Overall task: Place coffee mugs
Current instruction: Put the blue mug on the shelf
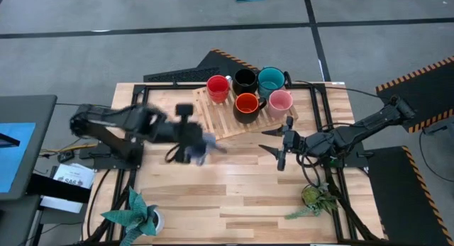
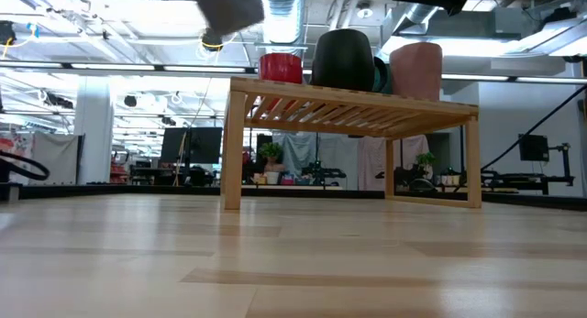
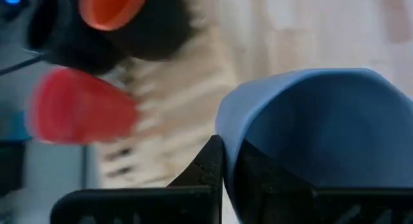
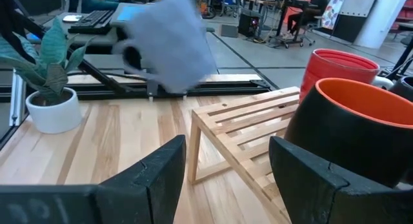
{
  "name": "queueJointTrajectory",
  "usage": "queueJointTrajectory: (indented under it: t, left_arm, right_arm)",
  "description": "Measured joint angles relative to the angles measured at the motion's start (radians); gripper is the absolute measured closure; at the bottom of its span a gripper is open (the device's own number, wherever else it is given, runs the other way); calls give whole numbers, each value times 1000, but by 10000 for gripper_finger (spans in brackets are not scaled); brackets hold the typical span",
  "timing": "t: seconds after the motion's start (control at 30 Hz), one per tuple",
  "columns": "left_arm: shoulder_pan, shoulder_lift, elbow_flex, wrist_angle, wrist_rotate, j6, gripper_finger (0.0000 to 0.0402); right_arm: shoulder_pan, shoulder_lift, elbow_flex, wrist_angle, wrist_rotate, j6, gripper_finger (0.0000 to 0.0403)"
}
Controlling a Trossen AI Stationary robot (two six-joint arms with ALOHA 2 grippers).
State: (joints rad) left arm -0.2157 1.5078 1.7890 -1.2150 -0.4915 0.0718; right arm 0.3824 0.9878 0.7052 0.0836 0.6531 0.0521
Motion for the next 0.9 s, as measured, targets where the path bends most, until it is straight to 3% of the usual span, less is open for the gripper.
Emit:
queueJointTrajectory:
  t: [0.2, 0.33, 0.73, 0.9]
  left_arm:
    - [171, 216, 258, -109, -4, 143, 401]
    - [252, 311, 358, -159, 84, 190, 401]
    - [364, 399, 396, -151, 106, 253, 400]
    - [378, 403, 395, -145, 93, 267, 381]
  right_arm:
    - [3, 0, 0, -3, -2, 1, 154]
    - [3, 0, 0, -25, -2, 10, 154]
    - [3, 0, 0, -31, -3, 28, 154]
    - [3, 0, 0, -31, -3, 29, 154]
